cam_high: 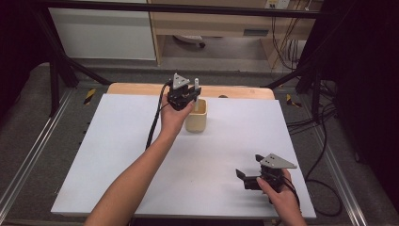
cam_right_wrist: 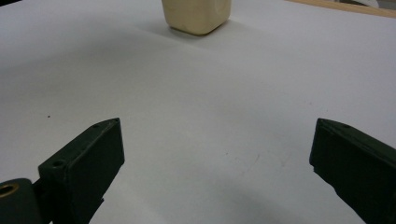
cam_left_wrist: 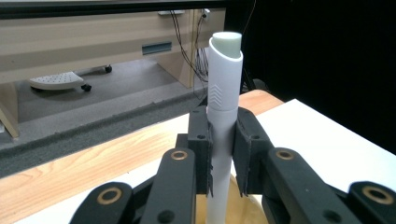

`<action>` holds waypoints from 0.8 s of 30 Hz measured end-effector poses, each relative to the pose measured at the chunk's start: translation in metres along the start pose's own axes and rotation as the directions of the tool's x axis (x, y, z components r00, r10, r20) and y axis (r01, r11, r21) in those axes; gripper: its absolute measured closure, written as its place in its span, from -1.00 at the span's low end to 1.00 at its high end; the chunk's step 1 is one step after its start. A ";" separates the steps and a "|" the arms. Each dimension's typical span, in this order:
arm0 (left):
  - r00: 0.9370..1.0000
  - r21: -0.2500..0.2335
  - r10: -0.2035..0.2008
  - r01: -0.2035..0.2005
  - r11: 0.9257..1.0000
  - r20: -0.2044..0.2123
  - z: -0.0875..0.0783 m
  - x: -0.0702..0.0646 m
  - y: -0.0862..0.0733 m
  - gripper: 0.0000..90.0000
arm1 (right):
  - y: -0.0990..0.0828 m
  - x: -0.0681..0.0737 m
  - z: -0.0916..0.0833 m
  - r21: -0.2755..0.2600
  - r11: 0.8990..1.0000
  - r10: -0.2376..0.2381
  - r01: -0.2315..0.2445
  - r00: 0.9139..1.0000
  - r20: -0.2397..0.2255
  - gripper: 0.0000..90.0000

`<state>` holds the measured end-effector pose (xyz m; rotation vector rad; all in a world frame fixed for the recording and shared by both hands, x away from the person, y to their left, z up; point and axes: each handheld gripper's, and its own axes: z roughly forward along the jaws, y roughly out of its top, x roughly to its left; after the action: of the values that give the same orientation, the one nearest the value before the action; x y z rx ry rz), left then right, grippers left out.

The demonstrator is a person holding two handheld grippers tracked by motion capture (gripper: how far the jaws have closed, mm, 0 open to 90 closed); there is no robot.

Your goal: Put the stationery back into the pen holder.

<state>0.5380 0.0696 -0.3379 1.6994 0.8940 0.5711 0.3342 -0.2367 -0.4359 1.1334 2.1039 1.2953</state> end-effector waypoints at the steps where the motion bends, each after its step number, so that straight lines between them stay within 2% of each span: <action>1: 1.000 0.000 -0.006 0.006 1.000 0.001 0.000 0.000 -0.001 0.75 | 0.000 0.000 0.000 0.001 1.000 -0.002 0.002 1.000 0.000 -0.92; 5: 1.000 0.009 -0.018 0.018 1.000 0.003 0.003 0.000 -0.007 0.75 | 0.000 0.000 0.000 -0.001 1.000 -0.007 0.007 1.000 0.002 -0.92; 15: 1.000 0.036 0.011 -0.011 0.999 0.004 0.006 -0.005 -0.012 0.75 | 0.000 0.002 0.002 0.004 1.000 -0.014 0.014 1.000 -0.004 -0.92; 18: 1.000 0.042 0.009 -0.009 0.999 0.002 0.006 -0.005 -0.016 0.75 | 0.000 0.001 0.001 0.004 1.000 -0.012 0.012 1.000 -0.003 -0.92; 21: 1.000 0.036 -0.014 0.014 0.999 0.004 0.004 -0.003 -0.020 0.75 | 0.000 0.002 0.001 0.002 1.000 -0.011 0.011 1.000 -0.003 -0.92; 24: 1.000 0.043 -0.013 0.013 0.999 0.005 0.003 -0.002 -0.022 0.75 | 0.000 0.002 0.001 0.005 1.000 -0.012 0.012 1.000 -0.006 -0.92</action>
<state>0.5329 0.0693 -0.3599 1.7317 0.9184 0.5417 0.3340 -0.2345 -0.4366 1.1190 2.1157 1.2903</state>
